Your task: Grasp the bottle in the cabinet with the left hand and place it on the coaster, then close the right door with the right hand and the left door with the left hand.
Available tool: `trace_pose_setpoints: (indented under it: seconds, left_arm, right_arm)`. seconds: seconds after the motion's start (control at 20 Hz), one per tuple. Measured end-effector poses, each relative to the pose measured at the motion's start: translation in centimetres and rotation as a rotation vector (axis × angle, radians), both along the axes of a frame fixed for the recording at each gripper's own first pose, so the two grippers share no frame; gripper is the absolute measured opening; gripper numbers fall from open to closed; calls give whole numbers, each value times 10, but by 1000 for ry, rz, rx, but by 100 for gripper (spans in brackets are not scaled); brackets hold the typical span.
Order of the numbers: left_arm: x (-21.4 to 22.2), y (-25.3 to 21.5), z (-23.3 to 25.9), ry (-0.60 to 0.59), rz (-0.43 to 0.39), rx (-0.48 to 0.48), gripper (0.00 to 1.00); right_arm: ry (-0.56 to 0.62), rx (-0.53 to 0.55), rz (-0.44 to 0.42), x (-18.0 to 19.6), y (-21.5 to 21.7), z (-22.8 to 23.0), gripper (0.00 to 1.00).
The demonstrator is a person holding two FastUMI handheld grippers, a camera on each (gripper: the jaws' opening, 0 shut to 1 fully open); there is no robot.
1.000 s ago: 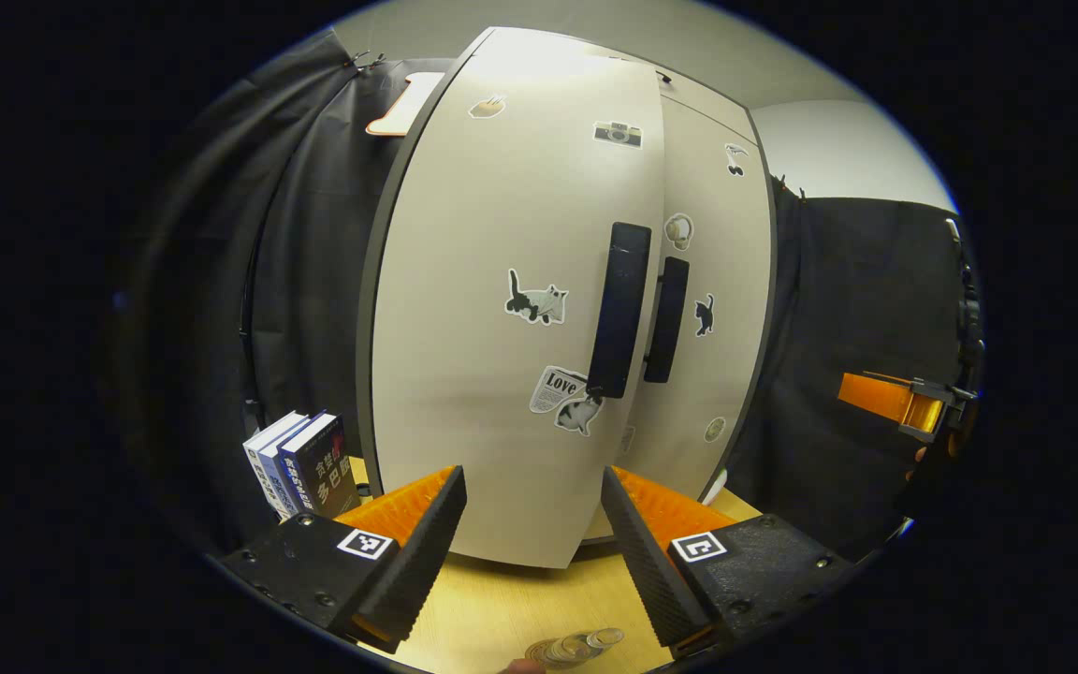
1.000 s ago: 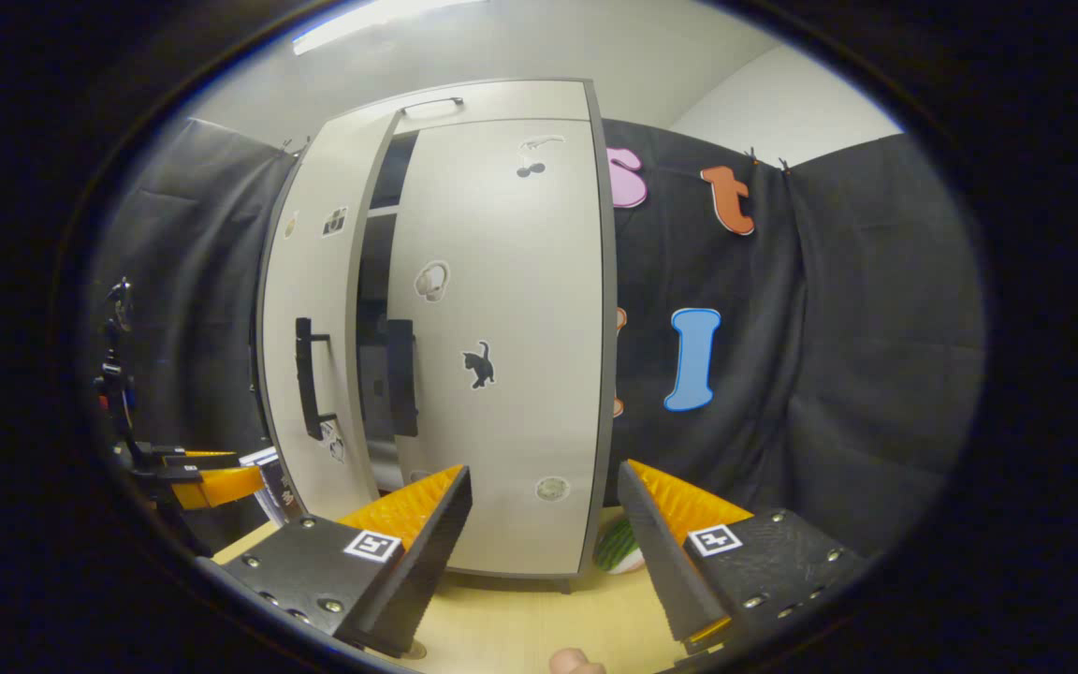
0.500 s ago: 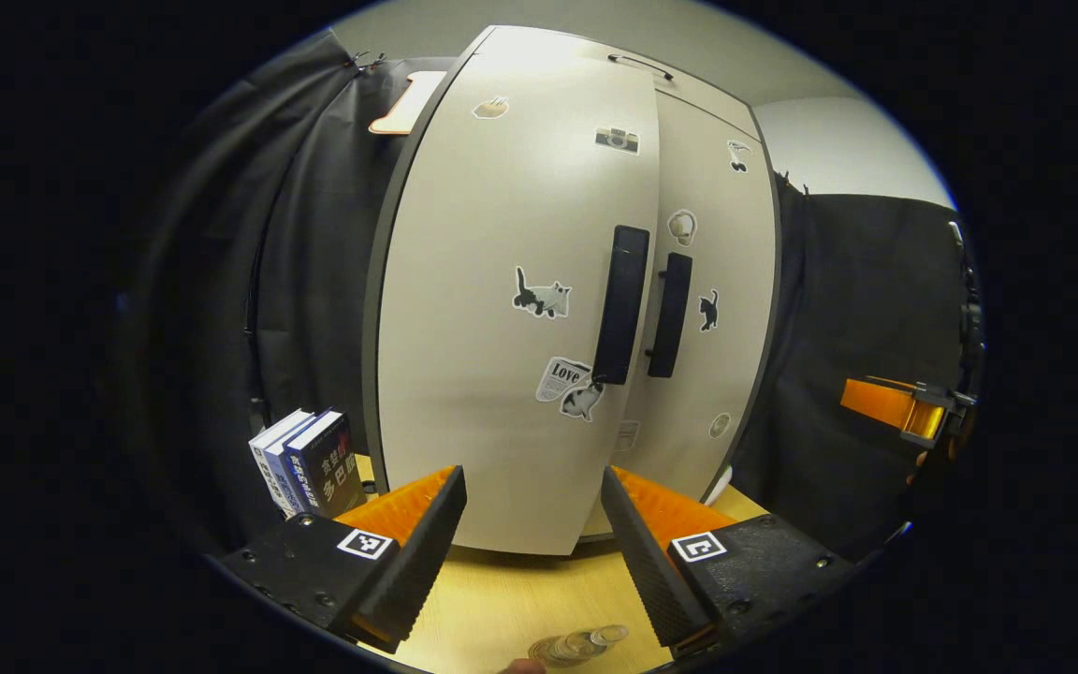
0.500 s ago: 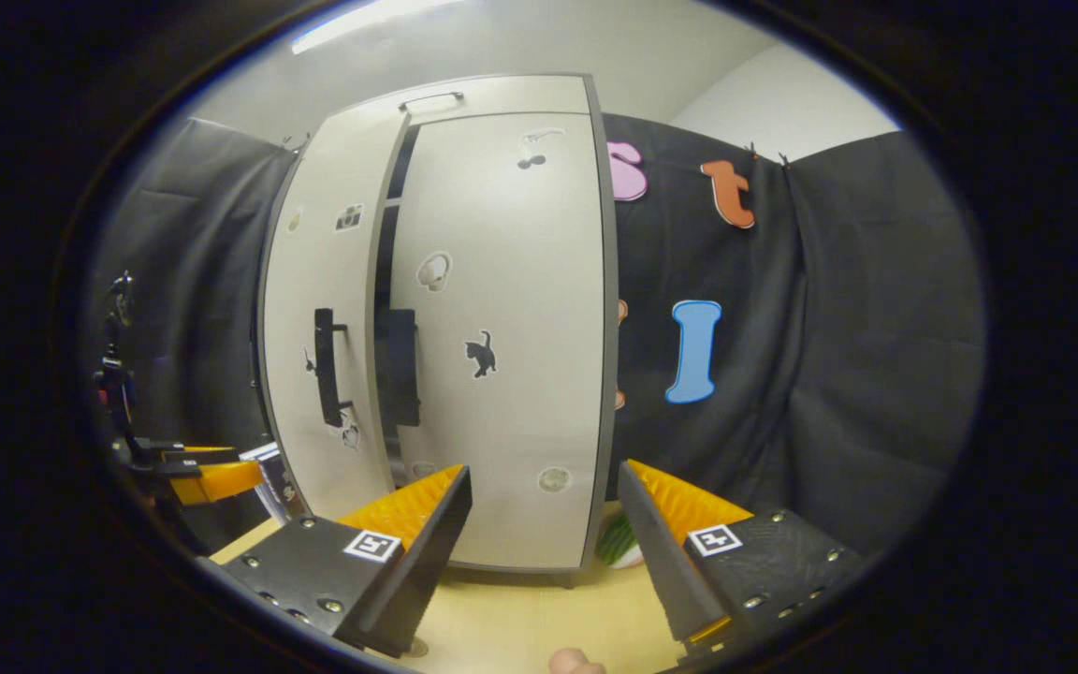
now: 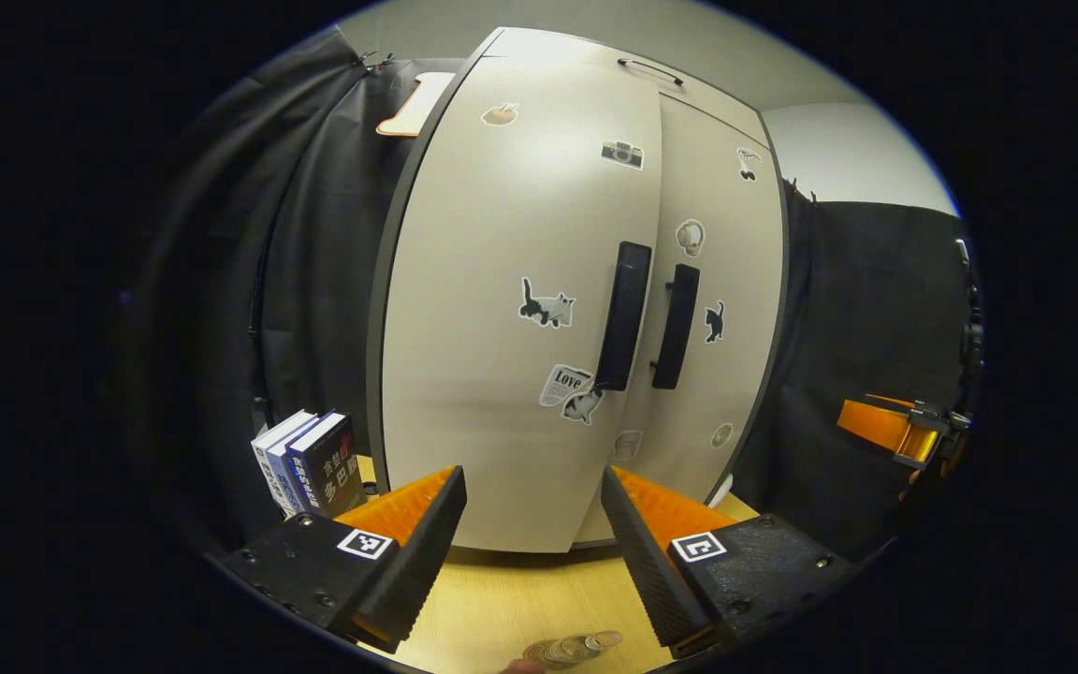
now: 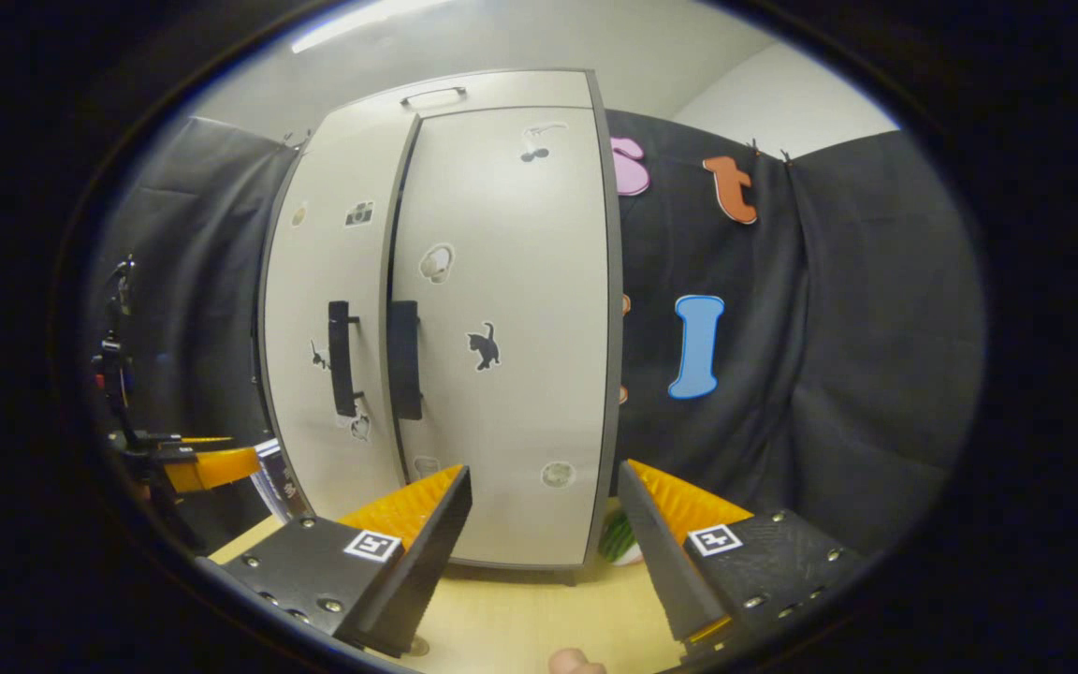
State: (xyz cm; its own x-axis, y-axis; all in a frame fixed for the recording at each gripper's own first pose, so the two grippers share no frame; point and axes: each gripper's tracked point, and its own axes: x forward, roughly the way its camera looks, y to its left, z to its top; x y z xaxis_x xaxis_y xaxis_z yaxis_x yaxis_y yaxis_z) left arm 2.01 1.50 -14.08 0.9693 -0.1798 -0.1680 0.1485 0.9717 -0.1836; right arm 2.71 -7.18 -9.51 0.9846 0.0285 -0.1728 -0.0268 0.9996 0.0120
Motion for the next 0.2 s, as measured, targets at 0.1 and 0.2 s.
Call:
trace_pose_setpoints:
  seconds: [0.1, 0.2]
  left_arm:
    - [3, 3, 16, -14, 12, 16, 93]
    - [8, 7, 44, -39, 37, 29, 93]
  right_arm:
    - [-25, 4, 2, 5, 0, 15, 93]
    - [-58, 11, -12, 14, -3, 37, 96]
